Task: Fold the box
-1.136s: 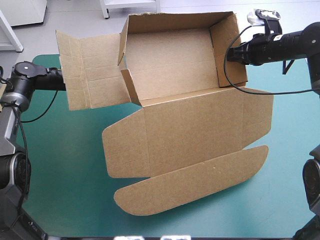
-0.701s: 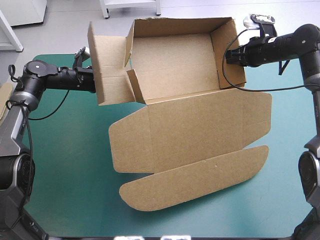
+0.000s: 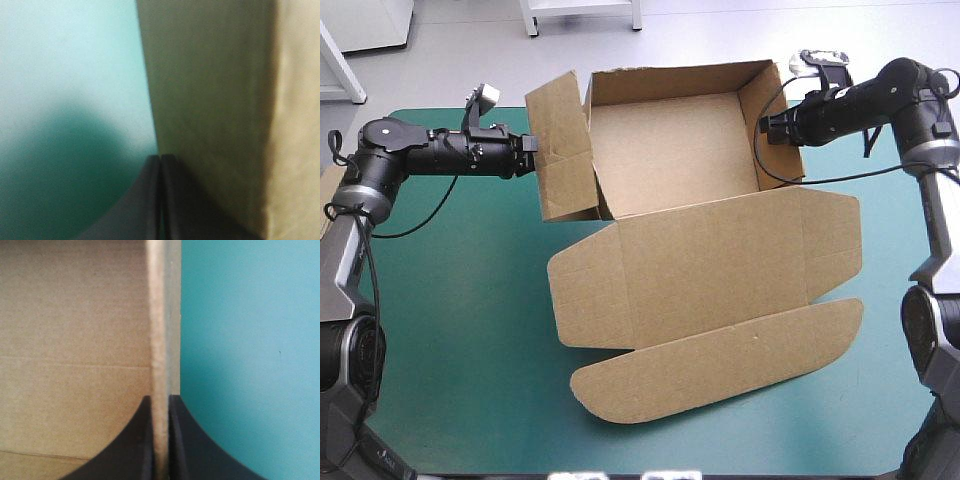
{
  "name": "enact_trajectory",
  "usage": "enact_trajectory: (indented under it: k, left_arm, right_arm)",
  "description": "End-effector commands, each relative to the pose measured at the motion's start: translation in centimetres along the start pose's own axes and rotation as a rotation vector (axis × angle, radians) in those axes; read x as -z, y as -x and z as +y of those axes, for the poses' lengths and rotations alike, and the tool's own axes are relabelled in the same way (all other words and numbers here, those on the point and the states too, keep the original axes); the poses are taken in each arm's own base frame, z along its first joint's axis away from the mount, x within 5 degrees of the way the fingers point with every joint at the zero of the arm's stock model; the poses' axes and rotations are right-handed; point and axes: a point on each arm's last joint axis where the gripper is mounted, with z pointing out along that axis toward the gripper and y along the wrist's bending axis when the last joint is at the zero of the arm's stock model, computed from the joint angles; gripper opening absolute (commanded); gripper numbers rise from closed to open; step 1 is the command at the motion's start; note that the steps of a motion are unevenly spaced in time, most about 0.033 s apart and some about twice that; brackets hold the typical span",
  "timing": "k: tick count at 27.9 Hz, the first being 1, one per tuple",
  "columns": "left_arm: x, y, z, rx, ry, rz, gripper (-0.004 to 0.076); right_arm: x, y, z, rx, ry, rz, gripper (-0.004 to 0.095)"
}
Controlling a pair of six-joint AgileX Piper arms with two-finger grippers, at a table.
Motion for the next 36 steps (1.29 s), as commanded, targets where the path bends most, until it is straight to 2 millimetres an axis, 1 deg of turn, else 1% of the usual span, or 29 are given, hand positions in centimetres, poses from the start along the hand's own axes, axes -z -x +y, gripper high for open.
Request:
enact_trajectory:
  k: [1,5,14,15,17,19,22,25,27,33,36]
  left_arm:
    - [1.7,1.0,-3.9,-0.044,-0.115,-0.092,-0.0009]
    - [1.6,1.0,-4.1,-0.043,-0.126,-0.088,-0.0009]
    - [0.4,0.7,-5.2,-0.059,-0.16,-0.059,0.0]
    - [0.4,0.7,-5.2,-0.059,-0.16,-0.06,0.0016]
    - [0.4,0.7,-5.3,-0.055,-0.169,-0.068,0.009]
    - [0.4,0.8,-5.5,-0.047,-0.19,-0.075,0.0192]
    - [0.4,0.8,-5.5,-0.045,-0.195,-0.078,0.0365]
    - [0.4,0.8,-5.6,-0.043,-0.197,-0.076,0.0486]
    - [0.4,0.8,-5.6,-0.043,-0.197,-0.076,0.0515]
    - [0.4,0.8,-5.6,-0.033,-0.199,-0.074,0.0517]
    - [0.1,0.7,-5.7,-0.033,-0.188,-0.069,0.0517]
  right_arm:
    - [1.9,1.1,2.2,0.01,0.035,-0.101,-0.0007]
    - [1.2,1.0,2.8,0.023,0.037,-0.09,-0.0007]
    - [1.2,1.0,2.6,0.021,0.009,-0.083,-0.0007]
    - [1.2,1.0,2.5,0.023,0.005,-0.081,-0.0007]
    - [1.2,0.9,2.5,0.023,0.005,-0.079,-0.0007]
    - [1.2,0.9,2.5,0.024,-0.006,-0.077,-0.0007]
    - [1.2,0.9,2.5,0.018,-0.005,-0.076,-0.0007]
    - [1.2,0.9,2.5,0.018,-0.005,-0.075,-0.0007]
    - [1.2,0.9,2.5,0.018,-0.005,-0.075,-0.0007]
    - [1.2,0.9,2.4,0.01,-0.006,-0.074,-0.0007]
    - [1.0,0.8,2.7,0.014,-0.014,-0.068,0.0001]
